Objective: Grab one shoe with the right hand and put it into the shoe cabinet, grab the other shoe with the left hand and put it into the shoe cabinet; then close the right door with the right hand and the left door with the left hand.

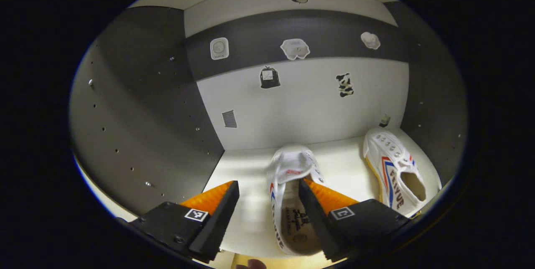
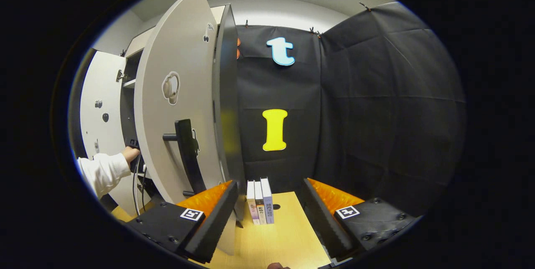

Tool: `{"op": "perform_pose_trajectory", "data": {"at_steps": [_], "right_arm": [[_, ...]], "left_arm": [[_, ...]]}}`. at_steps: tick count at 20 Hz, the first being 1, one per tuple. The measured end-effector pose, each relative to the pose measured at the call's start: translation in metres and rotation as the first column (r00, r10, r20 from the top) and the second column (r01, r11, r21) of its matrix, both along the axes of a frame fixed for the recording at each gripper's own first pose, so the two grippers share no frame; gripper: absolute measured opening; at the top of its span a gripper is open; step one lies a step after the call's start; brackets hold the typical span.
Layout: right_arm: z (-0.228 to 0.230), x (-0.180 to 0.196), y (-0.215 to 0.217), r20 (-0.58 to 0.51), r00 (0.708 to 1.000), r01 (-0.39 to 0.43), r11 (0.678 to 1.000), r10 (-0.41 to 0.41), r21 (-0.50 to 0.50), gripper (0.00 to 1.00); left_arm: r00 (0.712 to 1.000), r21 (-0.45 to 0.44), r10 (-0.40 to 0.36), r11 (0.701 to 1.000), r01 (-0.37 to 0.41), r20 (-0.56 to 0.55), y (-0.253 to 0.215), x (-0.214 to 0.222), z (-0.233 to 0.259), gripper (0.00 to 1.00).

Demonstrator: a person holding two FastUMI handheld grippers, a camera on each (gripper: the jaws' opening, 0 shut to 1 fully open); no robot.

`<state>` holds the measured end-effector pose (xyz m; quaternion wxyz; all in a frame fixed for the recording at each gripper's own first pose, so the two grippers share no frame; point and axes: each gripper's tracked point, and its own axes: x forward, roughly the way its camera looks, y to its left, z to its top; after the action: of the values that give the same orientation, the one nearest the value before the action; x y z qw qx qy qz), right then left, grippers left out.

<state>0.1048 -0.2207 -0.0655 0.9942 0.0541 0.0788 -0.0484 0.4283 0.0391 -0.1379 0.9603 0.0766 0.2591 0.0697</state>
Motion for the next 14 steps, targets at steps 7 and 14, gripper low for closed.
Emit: {"op": "perform_pose_trajectory", "data": {"at_steps": [7,14], "right_arm": [[0.007,0.014,0.018,0.022,0.998,-0.056,0.998,0.056,0.014,0.99],[0.017,0.01,0.035,0.044,0.996,-0.077,0.997,0.075,0.028,0.99]], "left_arm": [[0.992,-0.057,-0.058,0.996,0.065,0.11,-0.032,-0.057,0.033,0.97],[0.958,-0.105,-0.082,0.988,0.114,0.274,-0.055,-0.137,0.086,0.97]]}}
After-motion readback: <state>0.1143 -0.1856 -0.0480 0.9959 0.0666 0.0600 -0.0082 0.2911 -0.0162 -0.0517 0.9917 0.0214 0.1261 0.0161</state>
